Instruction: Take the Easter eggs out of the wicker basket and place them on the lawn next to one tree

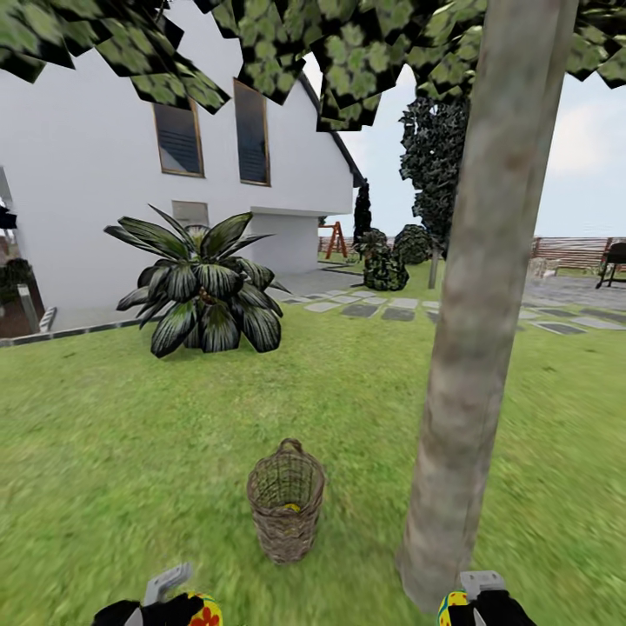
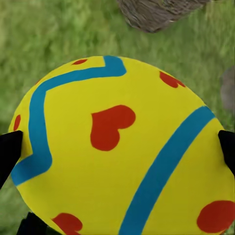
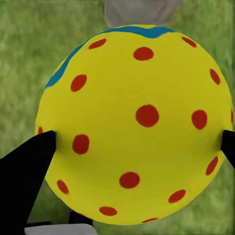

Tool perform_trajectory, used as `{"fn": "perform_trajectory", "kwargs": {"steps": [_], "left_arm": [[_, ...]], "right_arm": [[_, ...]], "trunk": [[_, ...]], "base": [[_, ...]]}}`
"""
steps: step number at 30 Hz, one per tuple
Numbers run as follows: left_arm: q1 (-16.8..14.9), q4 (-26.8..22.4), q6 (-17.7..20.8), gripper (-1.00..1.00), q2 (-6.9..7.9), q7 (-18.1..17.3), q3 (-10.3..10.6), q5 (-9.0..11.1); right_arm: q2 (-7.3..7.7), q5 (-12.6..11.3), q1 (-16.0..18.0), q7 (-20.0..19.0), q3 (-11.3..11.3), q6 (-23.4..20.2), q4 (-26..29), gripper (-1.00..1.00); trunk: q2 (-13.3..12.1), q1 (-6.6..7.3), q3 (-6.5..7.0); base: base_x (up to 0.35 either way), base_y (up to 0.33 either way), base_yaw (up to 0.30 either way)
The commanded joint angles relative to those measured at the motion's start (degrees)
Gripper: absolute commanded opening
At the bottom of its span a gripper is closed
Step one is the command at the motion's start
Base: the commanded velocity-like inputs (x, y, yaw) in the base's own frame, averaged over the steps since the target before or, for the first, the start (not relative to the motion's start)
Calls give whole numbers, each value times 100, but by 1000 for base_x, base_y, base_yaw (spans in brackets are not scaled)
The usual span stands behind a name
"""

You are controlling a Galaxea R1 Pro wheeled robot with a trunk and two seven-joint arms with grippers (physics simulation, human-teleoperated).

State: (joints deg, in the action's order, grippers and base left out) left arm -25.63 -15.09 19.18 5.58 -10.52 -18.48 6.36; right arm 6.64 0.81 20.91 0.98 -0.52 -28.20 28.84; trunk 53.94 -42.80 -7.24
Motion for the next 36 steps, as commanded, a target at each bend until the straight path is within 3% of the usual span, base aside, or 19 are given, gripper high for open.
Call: {"fn": "perform_trajectory", "kwargs": {"steps": [1, 4, 5, 8, 10, 15, 18, 36], "left_arm": [[-3, -10, 250, -100, -6, -4, -7, 55], [-4, -49, 565, -100, 0, 6, 3, 48], [-6, -208, 603, -100, 5, 16, 6, -54], [-5, -443, 838, -100, 13, 23, -22, -674], [-8, -468, 1110, -100, 13, 30, -44, -741], [-10, -728, 1256, -100, 128, 183, -55, -751], [-9, -703, 1471, -100, 90, 229, -26, -771], [-10, -674, 1414, -100, 74, 132, -58, -715]], "right_arm": [[0, 7, 1, 8, -8, -34, 9, -100], [-13, 7, 1, 15, -10, -35, 7, -100], [-19, 9, 1, 16, -10, -32, 7, -100], [-16, 7, 1, 14, -10, -31, 7, -100], [-14, 7, 1, 9, -10, -35, 7, -100], [3, 7, 1, -8, -10, -37, 16, -100], [42, 7, 1, -10, -10, -39, 23, -100], [-19, 15, 1, 16, -19, -46, -1, -100]], "trunk": [[6, -1, -9], [6, -1, -9], [6, -1, -9], [6, -1, -9], [6, -1, -9], [6, -1, -9], [6, -1, -9], [6, -1, -9]], "base": [[-4, -180, 141], [-1, -40, 134], [0, -6, 132], [0, -1, 124], [0, 0, 68], [0, 0, 7], [0, 0, 0], [131, -133, 0]]}}
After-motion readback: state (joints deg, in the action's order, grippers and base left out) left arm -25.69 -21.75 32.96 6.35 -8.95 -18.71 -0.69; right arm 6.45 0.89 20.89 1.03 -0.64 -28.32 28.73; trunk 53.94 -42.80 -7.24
